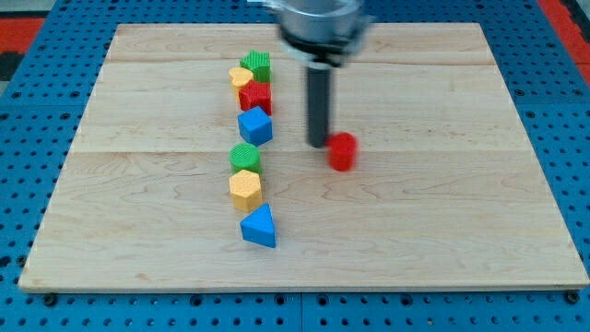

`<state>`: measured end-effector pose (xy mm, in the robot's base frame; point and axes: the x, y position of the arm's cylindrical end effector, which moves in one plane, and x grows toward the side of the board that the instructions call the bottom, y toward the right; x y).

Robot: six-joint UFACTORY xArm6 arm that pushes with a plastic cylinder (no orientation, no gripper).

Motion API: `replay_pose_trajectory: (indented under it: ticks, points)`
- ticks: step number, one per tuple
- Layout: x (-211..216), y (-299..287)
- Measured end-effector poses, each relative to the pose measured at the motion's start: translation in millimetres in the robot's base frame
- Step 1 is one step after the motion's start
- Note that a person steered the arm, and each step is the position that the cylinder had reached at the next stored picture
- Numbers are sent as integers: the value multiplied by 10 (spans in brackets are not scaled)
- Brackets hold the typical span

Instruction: Place the yellow hexagon left to the blue triangle

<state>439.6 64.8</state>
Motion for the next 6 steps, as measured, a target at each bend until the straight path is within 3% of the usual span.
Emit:
replay_pose_trajectory:
  ticks: [1,2,3,4,5,6]
  points:
    - [467,532]
    - [676,743]
    - [533,819]
    - [680,996]
    - [1034,899]
    - [1017,34]
